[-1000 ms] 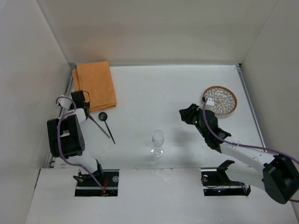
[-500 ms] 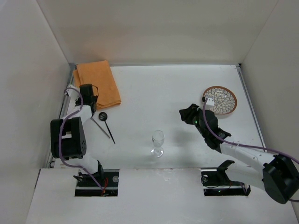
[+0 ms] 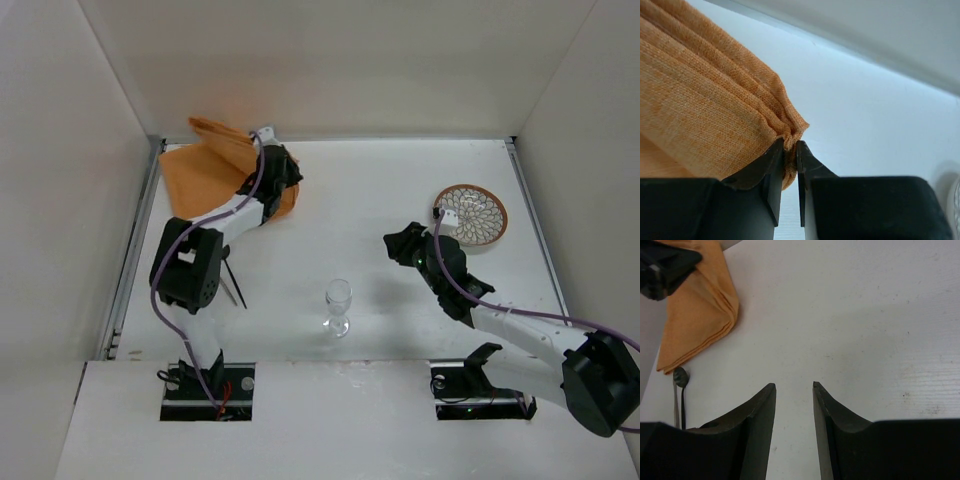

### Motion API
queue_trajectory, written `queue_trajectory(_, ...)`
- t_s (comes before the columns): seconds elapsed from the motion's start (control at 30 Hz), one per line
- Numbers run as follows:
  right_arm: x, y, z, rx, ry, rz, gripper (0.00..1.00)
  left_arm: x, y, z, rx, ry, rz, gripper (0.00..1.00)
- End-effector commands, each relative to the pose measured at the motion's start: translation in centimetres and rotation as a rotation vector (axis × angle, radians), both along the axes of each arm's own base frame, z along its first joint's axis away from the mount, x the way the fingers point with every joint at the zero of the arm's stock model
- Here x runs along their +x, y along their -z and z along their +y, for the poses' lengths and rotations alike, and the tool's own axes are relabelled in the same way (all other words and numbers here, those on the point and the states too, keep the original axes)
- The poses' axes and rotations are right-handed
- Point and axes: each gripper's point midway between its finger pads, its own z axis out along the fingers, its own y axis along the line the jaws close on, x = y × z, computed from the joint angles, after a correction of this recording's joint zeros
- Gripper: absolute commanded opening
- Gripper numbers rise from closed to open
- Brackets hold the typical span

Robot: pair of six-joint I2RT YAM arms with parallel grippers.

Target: Set the dinner table for one person

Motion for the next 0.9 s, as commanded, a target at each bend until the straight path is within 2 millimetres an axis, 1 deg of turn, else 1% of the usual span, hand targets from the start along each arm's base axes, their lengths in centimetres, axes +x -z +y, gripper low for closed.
queue_trajectory(0.0, 0.6, -2.1, 0.5, 0.052, 0.009, -0.06, 0.42, -0.2, -2.4, -8.9, 0.011, 0.335, -0.109, 0.0)
queue_trajectory(0.1, 0.9, -1.5, 0.5, 0.062, 0.019, -0.048, 0.42, -0.6, -0.5, -13.0, 0.008, 0.484, -0.07, 0.03)
queue_trajectory(0.17, 1.1, -1.2, 0.5, 0.067, 0.024, -0.04, 0.5, -1.2, 0.5, -14.8, -0.006, 0.558, -0.046, 0.08)
queue_trajectory(0.23, 1.4, -0.6, 0.6, 0.068, 0.027, -0.029, 0.56, -1.5, 0.7, -15.4, -0.008, 0.577, -0.045, 0.15)
queue_trajectory(0.33, 2.1, 0.1, 0.9, 0.075, 0.033, -0.009, 0.64, -2.0, -0.4, -14.8, 0.003, 0.563, -0.07, 0.31)
queue_trajectory(0.4, 2.7, 0.5, 1.4, 0.09, 0.03, 0.008, 0.69, -1.9, -1.7, -13.0, 0.009, 0.499, -0.102, 0.4)
queue_trajectory(0.5, 4.2, 0.7, 2.6, 0.142, 0.008, 0.046, 0.71, -2.1, -4.0, -9.4, -0.014, 0.391, -0.158, 0.49)
queue_trajectory(0.57, 5.8, 0.8, 3.4, 0.187, -0.001, 0.073, 0.72, -2.4, -5.0, -7.3, -0.051, 0.329, -0.181, 0.52)
queue_trajectory(0.6, 6.9, 0.8, 3.6, 0.207, 0.003, 0.083, 0.72, -2.8, -5.3, -5.8, -0.08, 0.286, -0.188, 0.53)
queue_trajectory(0.63, 8.1, 0.9, 3.9, 0.223, 0.011, 0.093, 0.72, -3.0, -5.3, -4.7, -0.097, 0.251, -0.185, 0.53)
queue_trajectory(0.67, 9.2, 1.2, 4.1, 0.237, 0.019, 0.111, 0.72, -3.4, -5.1, -2.8, -0.122, 0.191, -0.177, 0.53)
queue_trajectory(0.7, 10.3, 1.5, 4.3, 0.251, 0.027, 0.128, 0.71, -3.7, -4.7, -1.6, -0.133, 0.15, -0.167, 0.53)
queue_trajectory(0.73, 11.4, 1.7, 4.7, 0.266, 0.03, 0.144, 0.7, -4.2, -4.3, 0.2, -0.147, 0.09, -0.158, 0.53)
queue_trajectory(0.8, 13.3, 2.5, 5.5, 0.282, 0.038, 0.18, 0.68, -5.2, -2.8, 4.1, -0.164, -0.046, -0.125, 0.54)
queue_trajectory(0.87, 14.6, 3.8, 6.7, 0.296, 0.037, 0.243, 0.66, -6.2, -1.3, 7.9, -0.187, -0.171, -0.097, 0.54)
